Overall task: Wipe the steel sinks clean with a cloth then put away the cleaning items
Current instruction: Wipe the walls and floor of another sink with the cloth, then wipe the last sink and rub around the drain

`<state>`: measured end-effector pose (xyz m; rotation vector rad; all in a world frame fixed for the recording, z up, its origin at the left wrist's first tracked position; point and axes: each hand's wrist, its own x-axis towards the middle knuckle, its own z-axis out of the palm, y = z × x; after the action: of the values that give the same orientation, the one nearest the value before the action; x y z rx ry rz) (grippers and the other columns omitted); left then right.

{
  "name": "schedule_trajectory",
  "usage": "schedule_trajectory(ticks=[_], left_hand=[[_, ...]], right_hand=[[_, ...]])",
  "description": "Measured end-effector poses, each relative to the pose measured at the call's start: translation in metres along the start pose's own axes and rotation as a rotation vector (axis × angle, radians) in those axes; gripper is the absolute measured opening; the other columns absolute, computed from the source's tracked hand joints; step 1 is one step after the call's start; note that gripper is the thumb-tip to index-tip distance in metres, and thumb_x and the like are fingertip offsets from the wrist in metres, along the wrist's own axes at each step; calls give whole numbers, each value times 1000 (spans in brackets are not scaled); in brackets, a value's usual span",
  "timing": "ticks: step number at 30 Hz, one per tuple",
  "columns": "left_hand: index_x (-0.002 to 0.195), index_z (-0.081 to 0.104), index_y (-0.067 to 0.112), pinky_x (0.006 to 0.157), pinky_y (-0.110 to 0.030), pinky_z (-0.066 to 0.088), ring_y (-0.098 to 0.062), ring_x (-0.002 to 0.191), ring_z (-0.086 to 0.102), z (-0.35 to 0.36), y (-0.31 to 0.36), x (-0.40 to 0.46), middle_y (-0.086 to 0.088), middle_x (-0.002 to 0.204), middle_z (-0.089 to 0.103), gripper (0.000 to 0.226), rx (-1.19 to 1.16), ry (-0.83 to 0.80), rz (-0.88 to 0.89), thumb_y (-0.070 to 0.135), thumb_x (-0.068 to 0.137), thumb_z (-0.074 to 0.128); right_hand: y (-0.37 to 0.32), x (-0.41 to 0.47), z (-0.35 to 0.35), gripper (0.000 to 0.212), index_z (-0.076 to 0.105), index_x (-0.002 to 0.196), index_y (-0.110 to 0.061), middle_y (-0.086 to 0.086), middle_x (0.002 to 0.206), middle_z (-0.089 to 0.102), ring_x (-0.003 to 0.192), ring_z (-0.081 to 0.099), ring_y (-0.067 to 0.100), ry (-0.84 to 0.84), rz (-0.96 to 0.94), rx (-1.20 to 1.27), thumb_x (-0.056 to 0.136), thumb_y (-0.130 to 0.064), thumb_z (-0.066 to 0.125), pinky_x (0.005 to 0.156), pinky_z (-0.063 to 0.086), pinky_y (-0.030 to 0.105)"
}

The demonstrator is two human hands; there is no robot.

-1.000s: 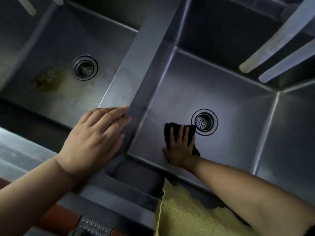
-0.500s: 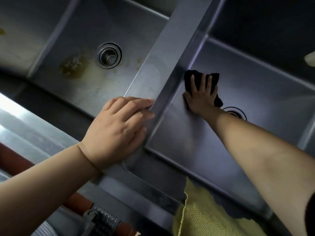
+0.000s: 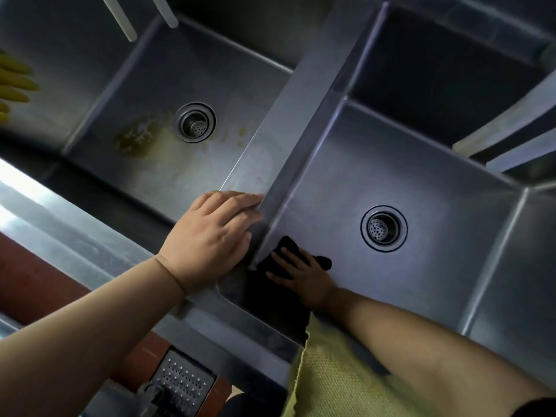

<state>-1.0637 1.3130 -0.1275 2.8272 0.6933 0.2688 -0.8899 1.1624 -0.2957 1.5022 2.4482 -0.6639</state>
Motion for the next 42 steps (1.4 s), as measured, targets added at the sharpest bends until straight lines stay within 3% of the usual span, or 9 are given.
schedule_trajectory(ticks=[3, 7, 12, 19, 23, 30, 34, 37, 42], left_hand=[[102, 66, 9, 88, -37, 40, -27, 104, 57, -2, 1, 1, -7, 122, 62, 23, 2, -3, 0, 15, 82, 55], [101, 67, 10, 87, -37, 40, -27, 103, 58, -5, 3, 2, -6, 122, 62, 26, 9, -20, -8, 18, 83, 50], [100, 68, 10, 88, -36, 40, -27, 102, 60, -8, 4, 4, -6, 121, 63, 27, 11, -37, -14, 20, 84, 48], [99, 69, 12, 87, -36, 39, -24, 102, 54, -8, 3, 3, -5, 120, 63, 29, -7, -17, -4, 21, 82, 47], [98, 68, 13, 88, -35, 38, -24, 101, 53, -9, 1, 4, -5, 120, 62, 27, -31, -7, 20, 23, 81, 49], [100, 67, 11, 89, -33, 37, -27, 96, 63, -18, -8, 0, -7, 113, 65, 35, -146, -66, 34, 19, 66, 72], [106, 65, 5, 89, -33, 44, -30, 99, 62, -43, -30, -4, -11, 109, 65, 33, -465, -71, 23, 12, 74, 65], [116, 58, 11, 91, -33, 41, -23, 105, 54, -74, -66, -4, -6, 112, 62, 31, -725, -123, -170, 26, 89, 55], [92, 56, 22, 67, -30, 53, -8, 80, 64, -134, -128, 8, 7, 87, 66, 31, -1133, -291, -587, 49, 78, 59]], right_hand=[[12, -23, 1, 62, 56, 130, -30, 13, 144, 44, 129, 44, 38, -28, -68, -32, 72, -24, 77, 94, 42, 57], [24, -60, -13, 60, 60, 122, -41, 5, 133, 57, 109, 62, 28, -212, 71, -134, 66, -37, 80, 71, 54, 38], [45, -101, -27, 82, 8, 150, -28, 17, 153, 14, 129, 27, 41, -343, 501, 38, 85, 5, 44, 99, 32, 48], [55, -111, -60, 78, 20, 148, -26, 12, 139, 36, 122, 36, 33, -344, 917, 261, 80, 5, 42, 97, 35, 37], [37, -93, -85, 77, 33, 144, -25, 8, 136, 43, 120, 41, 30, -97, 995, 416, 76, -4, 60, 90, 44, 34], [-32, -28, -172, 52, 50, 132, -25, 2, 127, 54, 106, 58, 23, 600, 1203, 609, 83, -12, 60, 78, 47, 28], [-88, 20, -224, 51, 52, 130, -26, -3, 125, 57, 112, 55, 16, 909, 1303, 712, 82, -12, 63, 90, 42, 25], [-123, 66, -253, 52, 54, 126, -25, -10, 119, 55, 113, 53, 11, 1046, 1244, 763, 79, -7, 67, 96, 40, 24], [-168, 136, -284, 50, 51, 128, -26, -15, 114, 52, 106, 53, 0, 1114, 1055, 763, 84, -16, 69, 88, 39, 5]])
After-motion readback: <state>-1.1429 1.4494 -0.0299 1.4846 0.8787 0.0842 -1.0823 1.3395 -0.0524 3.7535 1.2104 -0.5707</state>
